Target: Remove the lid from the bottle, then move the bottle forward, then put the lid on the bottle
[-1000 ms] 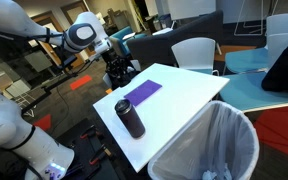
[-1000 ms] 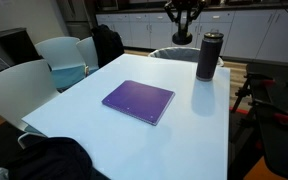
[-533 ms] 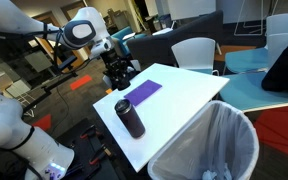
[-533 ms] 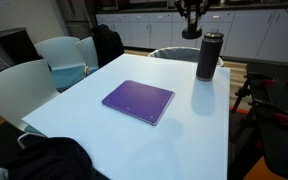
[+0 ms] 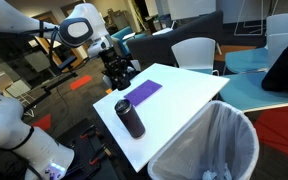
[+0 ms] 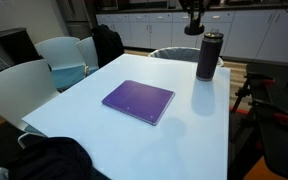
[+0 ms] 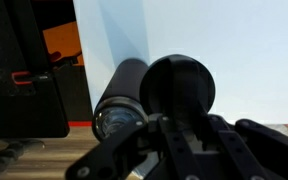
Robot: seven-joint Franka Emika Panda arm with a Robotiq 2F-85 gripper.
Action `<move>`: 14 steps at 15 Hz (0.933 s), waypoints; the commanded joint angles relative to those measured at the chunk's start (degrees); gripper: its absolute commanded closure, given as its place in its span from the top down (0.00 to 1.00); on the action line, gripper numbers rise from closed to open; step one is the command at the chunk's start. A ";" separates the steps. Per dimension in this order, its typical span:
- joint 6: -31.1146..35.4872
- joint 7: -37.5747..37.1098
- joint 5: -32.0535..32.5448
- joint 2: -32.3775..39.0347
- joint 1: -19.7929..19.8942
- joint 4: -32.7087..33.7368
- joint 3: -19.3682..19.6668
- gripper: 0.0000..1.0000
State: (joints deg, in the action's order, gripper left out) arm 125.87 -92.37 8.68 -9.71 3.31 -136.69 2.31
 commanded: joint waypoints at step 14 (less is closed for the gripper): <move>-5.65 15.79 -13.67 -7.55 10.27 -5.18 8.15 0.06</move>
State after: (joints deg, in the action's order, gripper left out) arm 120.29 -78.74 -2.78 -16.06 12.70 -140.39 10.46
